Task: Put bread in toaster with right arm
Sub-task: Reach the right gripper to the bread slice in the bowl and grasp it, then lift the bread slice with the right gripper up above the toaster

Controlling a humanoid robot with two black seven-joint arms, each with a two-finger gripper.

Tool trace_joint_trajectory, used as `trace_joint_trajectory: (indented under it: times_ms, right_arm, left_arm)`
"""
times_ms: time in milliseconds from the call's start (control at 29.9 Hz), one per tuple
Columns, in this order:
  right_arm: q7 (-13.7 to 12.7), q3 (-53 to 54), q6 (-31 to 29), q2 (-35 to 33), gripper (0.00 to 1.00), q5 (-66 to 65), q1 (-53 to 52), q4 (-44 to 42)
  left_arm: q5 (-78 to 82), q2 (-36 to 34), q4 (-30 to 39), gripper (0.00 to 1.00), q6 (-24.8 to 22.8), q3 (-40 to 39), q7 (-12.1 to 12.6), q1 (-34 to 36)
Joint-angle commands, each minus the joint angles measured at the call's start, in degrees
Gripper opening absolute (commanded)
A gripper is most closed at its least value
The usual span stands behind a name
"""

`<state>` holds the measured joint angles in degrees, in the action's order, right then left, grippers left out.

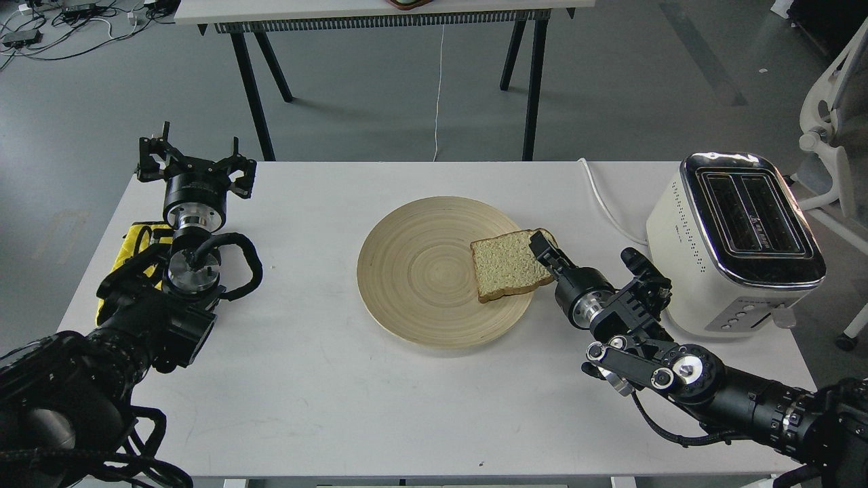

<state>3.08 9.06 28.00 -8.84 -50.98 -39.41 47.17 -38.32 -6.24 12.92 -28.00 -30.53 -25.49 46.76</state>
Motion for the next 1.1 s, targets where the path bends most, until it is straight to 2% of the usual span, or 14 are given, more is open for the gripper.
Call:
trace_joint_trajectory:
  times_ms: [0,335,569,971,1071]
  right_arm:
    - [0.2,-0.2,0.0,0.0,0.47,0.0,0.1,0.0]
    - [0.3,0.2,0.0,0.0,0.28,0.1,-0.2,0.1]
    - [0.3,0.6,0.0,0.1,0.12,0.1,-0.6,0.2]
    - [0.5,5.3,0.0,-0.6,0.09,0.4,-5.0,1.9]
    - [0.5,7.3,0.0,-3.3,0.09,0.4,-7.3,3.3]
  left_arm:
    - [0.0,0.0,0.0,1.0,0.0,0.0,0.0,0.0]
    - [0.0,0.0,0.0,1.0,0.0,0.0,0.0,0.0]
    - [0.0,0.0,0.0,1.0,0.0,0.0,0.0,0.0]
    - [0.0,0.0,0.0,1.0,0.0,-0.1,0.0,0.0]
    - [0.0,0.0,0.0,1.0,0.0,0.0,0.0,0.0]
